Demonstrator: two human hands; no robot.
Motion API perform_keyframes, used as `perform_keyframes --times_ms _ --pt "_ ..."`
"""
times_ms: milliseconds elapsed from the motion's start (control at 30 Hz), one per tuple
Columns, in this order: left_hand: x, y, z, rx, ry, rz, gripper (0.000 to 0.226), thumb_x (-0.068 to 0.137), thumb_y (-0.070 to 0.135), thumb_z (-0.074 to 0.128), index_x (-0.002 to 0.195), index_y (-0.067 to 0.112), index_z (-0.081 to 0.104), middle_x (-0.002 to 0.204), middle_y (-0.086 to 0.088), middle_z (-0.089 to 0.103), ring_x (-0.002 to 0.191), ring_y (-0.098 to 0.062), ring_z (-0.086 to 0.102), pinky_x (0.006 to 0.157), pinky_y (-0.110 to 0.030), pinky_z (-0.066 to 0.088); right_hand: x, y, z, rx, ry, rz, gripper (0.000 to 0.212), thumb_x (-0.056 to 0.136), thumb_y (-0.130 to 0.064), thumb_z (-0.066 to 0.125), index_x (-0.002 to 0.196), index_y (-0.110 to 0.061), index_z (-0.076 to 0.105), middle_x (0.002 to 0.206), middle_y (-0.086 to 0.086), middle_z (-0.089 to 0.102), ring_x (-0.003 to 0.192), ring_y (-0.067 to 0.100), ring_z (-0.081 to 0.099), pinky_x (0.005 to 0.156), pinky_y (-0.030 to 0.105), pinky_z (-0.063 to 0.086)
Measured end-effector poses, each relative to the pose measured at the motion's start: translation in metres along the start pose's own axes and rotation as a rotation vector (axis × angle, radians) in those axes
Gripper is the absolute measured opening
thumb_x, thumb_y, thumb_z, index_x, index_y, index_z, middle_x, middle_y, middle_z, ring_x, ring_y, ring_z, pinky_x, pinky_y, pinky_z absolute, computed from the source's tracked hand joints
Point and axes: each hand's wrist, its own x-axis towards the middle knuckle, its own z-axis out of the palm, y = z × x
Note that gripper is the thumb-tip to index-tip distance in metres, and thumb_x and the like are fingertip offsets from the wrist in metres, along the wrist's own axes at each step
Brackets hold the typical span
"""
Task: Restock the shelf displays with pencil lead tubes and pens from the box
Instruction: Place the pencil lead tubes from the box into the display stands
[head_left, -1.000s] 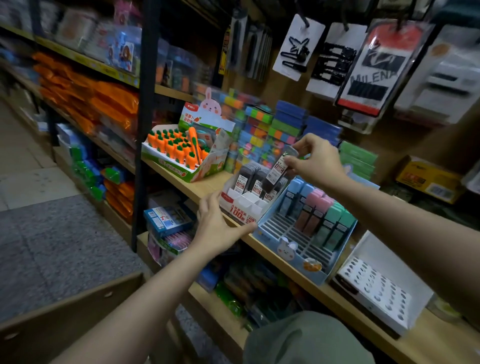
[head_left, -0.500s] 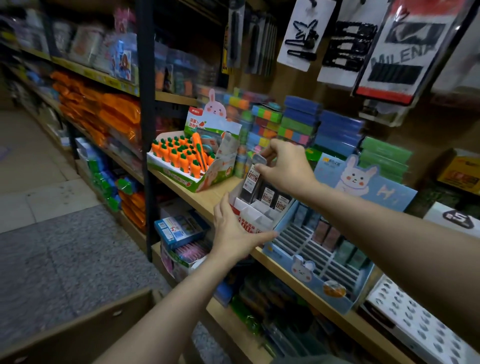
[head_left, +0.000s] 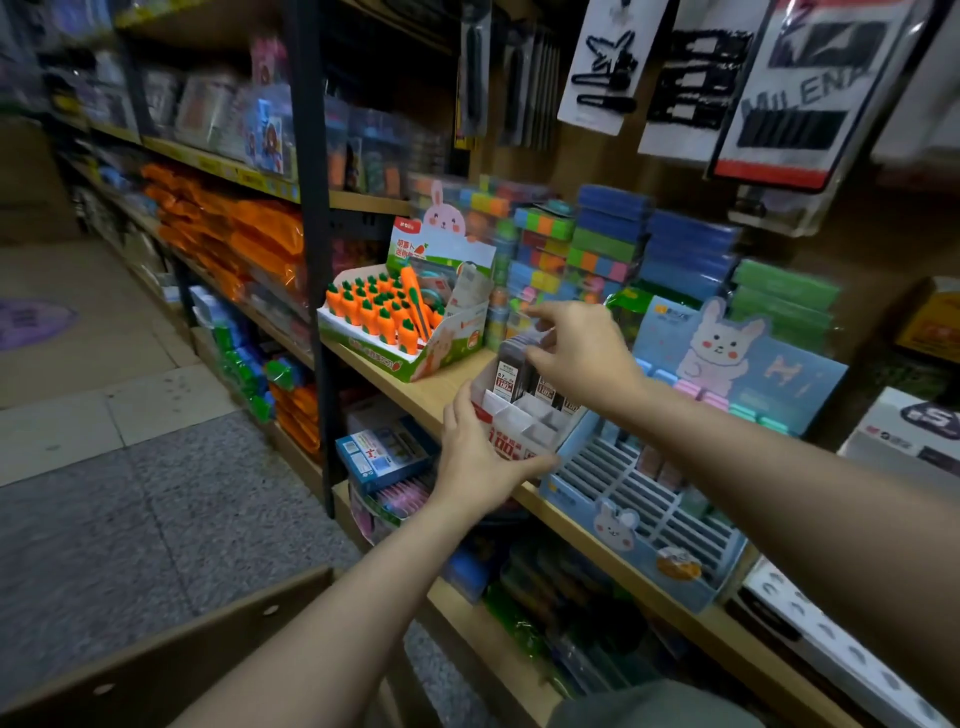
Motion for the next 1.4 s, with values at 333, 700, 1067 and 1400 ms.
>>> perform_keyframes --times_ms 333,700,1067,1400 --pt "-0.079 -0.029 -0.076 -0.041 0.021 0.040 0.040 0.087 0.025 0.071 0.123 0.020 0.055 0.119 0.005 0.060 0.110 -0.006 0.056 0.087 -0.019 0.048 -0.098 -0.033 -0.004 0.466 -0.142 0.041 0.016 0.088 -0.011 0.065 0.082 -0.027 0.066 0.080 -0.012 0.066 0.070 -0.003 0.062 0.067 0.012 0.048" --pt "-0.243 -0.192 -0.143 0.010 0.660 -0.554 0.003 0.088 0.000 0.064 0.087 -0.002 0.066 0.081 -0.014 0.066 0.077 -0.019 0.057 0.067 -0.014 0.043 -0.211 -0.132 0.177 0.219 -0.885 -0.081 0.015 0.087 -0.019 0.063 0.097 -0.017 0.074 0.103 0.006 0.073 0.100 0.022 0.067 0.085 0.026 0.049" --pt "-0.314 -0.301 -0.109 0.212 0.531 -1.079 0.031 0.081 0.010 0.074 0.111 0.010 0.067 0.112 -0.009 0.068 0.104 -0.025 0.064 0.094 -0.032 0.050 -0.306 -0.122 0.323 0.359 -1.065 0.263 0.032 0.091 -0.019 0.066 0.122 -0.009 0.061 0.087 0.000 0.057 0.085 0.014 0.054 0.074 0.017 0.038" --pt "-0.327 -0.330 -0.106 0.413 0.441 -1.042 0.044 0.072 0.006 0.077 0.108 0.023 0.059 0.111 -0.001 0.064 0.106 -0.021 0.059 0.094 -0.038 0.050 -0.315 -0.145 0.388 0.269 -0.965 0.216 0.037 0.088 -0.019 0.067 0.124 -0.015 0.056 0.117 0.006 0.062 0.104 0.023 0.059 0.087 0.032 0.050"
